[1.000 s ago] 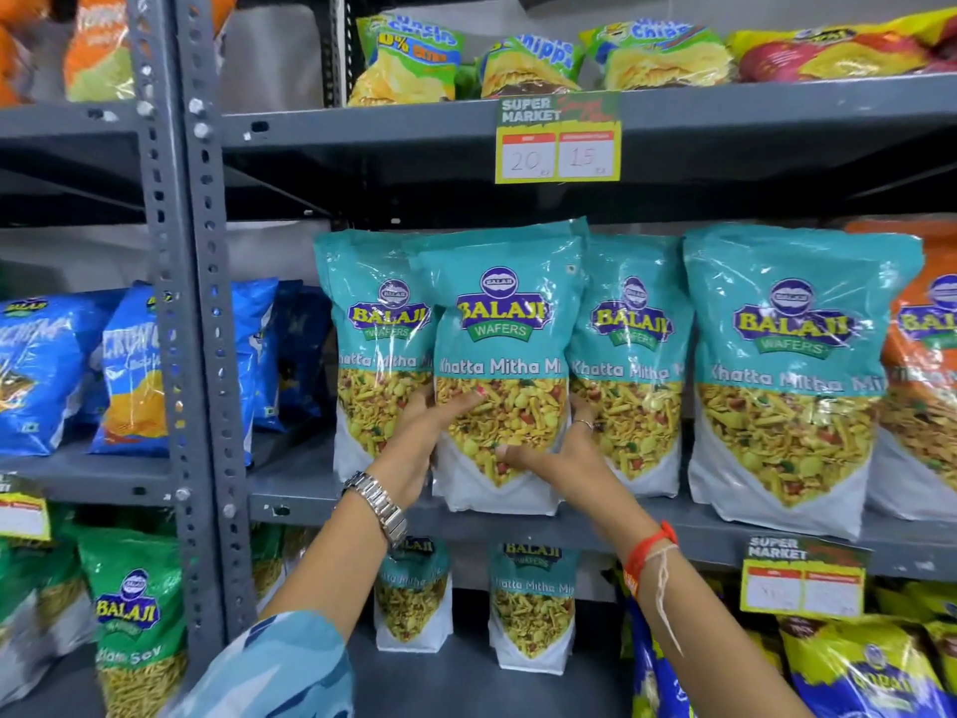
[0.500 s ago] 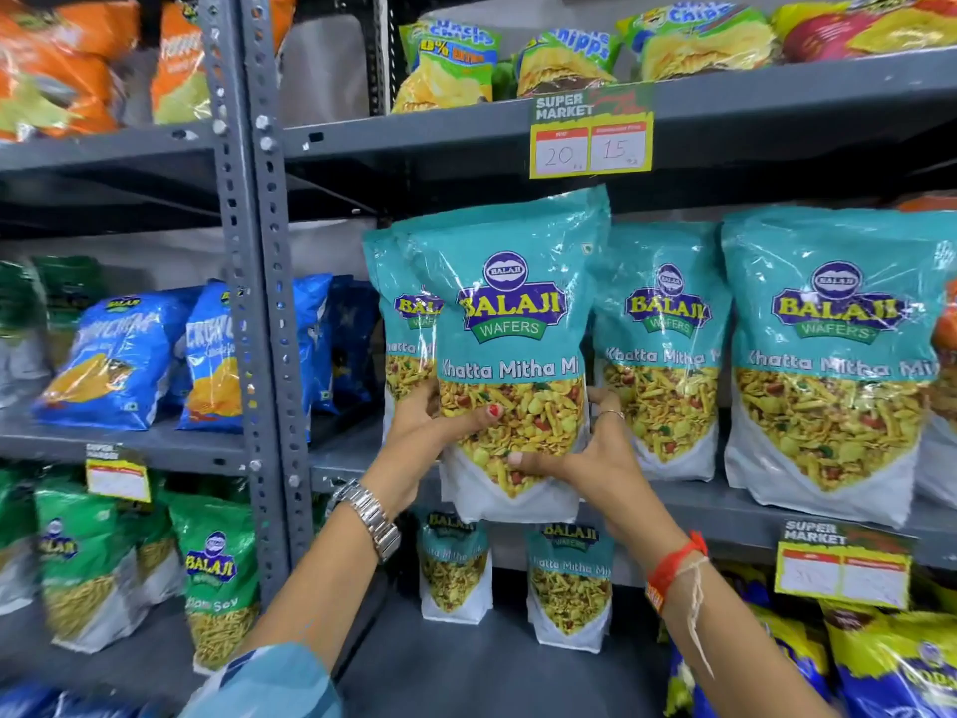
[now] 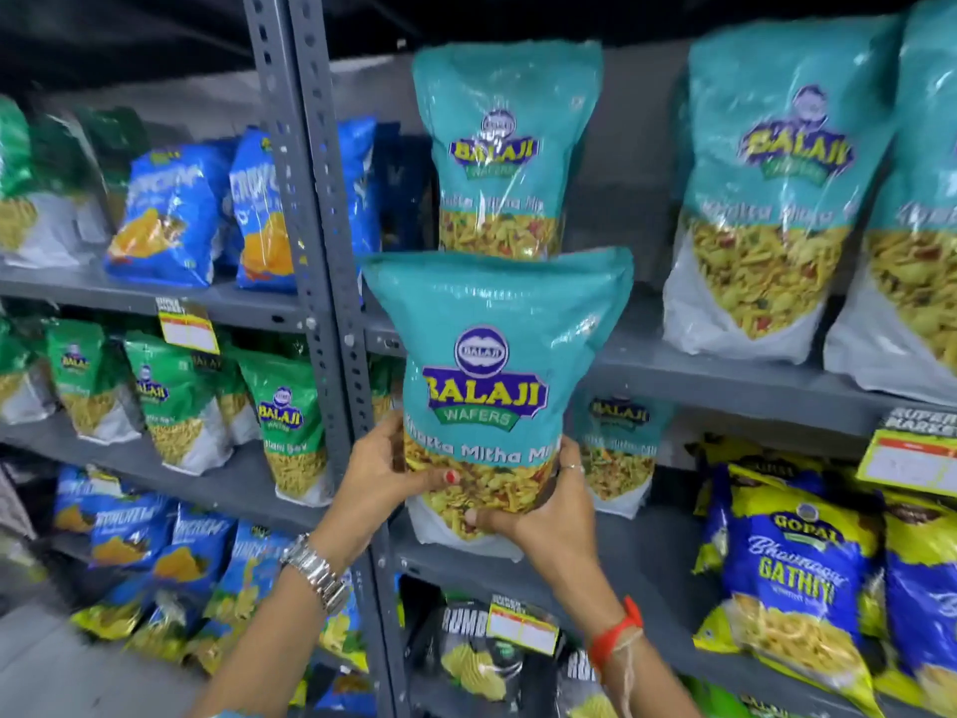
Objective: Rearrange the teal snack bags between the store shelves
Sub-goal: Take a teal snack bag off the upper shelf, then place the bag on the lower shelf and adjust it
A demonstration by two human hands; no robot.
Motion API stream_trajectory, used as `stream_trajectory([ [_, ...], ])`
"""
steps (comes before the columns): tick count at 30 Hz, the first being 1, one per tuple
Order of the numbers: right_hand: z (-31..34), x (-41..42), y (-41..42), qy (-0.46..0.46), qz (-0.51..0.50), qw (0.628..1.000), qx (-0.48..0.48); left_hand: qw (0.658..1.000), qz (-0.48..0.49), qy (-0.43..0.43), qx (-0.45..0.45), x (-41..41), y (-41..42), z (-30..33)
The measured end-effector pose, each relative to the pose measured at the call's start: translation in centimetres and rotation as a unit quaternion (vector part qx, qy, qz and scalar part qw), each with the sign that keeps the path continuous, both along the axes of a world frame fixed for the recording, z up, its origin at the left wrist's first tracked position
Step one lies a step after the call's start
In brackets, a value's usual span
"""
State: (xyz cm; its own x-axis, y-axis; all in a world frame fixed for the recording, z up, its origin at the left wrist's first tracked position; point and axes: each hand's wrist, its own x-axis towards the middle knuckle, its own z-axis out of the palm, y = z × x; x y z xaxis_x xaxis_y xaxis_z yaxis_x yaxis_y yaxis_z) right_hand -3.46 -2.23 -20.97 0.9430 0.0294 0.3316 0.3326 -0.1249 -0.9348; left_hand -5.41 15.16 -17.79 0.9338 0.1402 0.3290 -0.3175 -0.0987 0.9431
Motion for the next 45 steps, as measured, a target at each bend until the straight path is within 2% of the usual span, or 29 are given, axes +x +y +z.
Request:
stream_trajectory([
  [5,-6.6,2.1,1.1,0.072,-0.046,0.995,-0.045,0.997,-0.001,0.073,0.015,3.3,1.0,-8.0],
  [10,-10.5,6.0,2.6,0.108,-0.061,0.99,-0.065,0.993,-0.009,0.107,0.049,8.2,2.3,-12.4],
  [17,-13.5,11.4,5.2,0.118,-0.072,0.988,-0.071,0.994,0.006,0.108,0.028,13.5,3.8,-14.7],
  [22,-15.7,12.4,6.3,0.133,-0.082,0.984,-0.083,0.99,0.004,0.144,0.008,14.3,5.0,-17.2],
  [30,-14.6,11.5,5.5,0.124,-0.013,0.991,-0.05,0.985,0.035,0.165,0.021,13.0,3.1,-16.6],
  [33,-13.3,9.8,4.4,0.125,-0.033,0.991,-0.046,0.989,0.097,0.075,0.087,10.6,1.0,-15.9],
  [37,-10.1,7.5,1.1,0.068,-0.115,0.991,0.015,0.983,0.147,-0.081,0.067,8.8,-3.1,-13.0],
  [40,-6.1,6.0,-2.7,-0.019,-0.164,0.985,0.058,0.982,0.108,-0.15,0.029,7.7,-7.2,-9.1],
  [45,1.1,3.2,-10.5,-0.123,-0.23,0.963,0.067,0.972,0.008,-0.231,-0.038,5.9,-14.9,-1.4],
])
